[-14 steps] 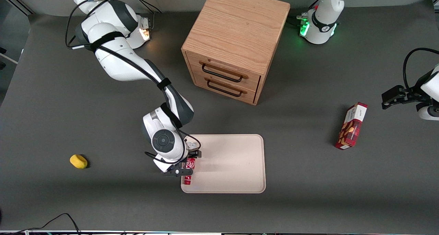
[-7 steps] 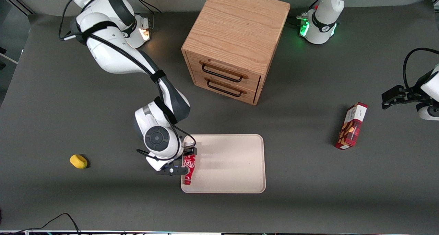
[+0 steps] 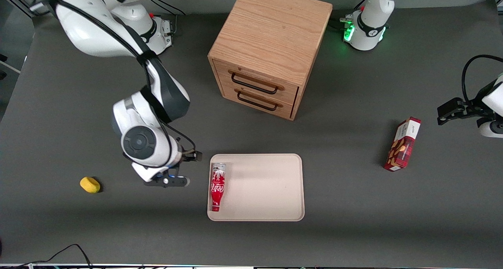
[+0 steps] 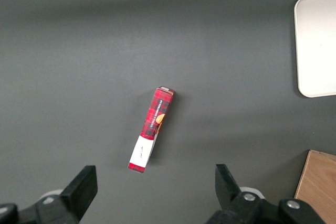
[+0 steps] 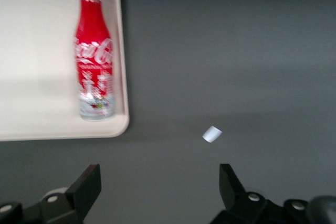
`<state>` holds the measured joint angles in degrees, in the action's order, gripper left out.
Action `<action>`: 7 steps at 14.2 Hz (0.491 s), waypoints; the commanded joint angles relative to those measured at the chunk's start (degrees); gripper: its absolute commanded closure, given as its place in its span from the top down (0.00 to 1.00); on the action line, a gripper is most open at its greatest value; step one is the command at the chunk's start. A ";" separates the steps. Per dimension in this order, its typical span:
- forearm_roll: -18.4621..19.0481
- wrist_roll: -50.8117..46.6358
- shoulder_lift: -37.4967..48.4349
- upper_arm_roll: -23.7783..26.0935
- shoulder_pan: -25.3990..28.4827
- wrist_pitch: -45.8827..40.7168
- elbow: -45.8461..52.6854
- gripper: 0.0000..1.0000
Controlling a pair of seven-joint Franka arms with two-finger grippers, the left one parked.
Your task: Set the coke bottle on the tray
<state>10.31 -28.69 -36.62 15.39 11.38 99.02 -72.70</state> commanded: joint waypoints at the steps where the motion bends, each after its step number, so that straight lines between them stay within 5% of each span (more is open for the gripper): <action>1: -4.22 5.12 11.89 -3.59 -1.36 0.04 -11.57 1.00; 7: -8.47 17.59 33.77 -14.32 -1.01 -6.44 -24.94 1.00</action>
<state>3.73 -16.31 -12.74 4.00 10.17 94.44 -89.66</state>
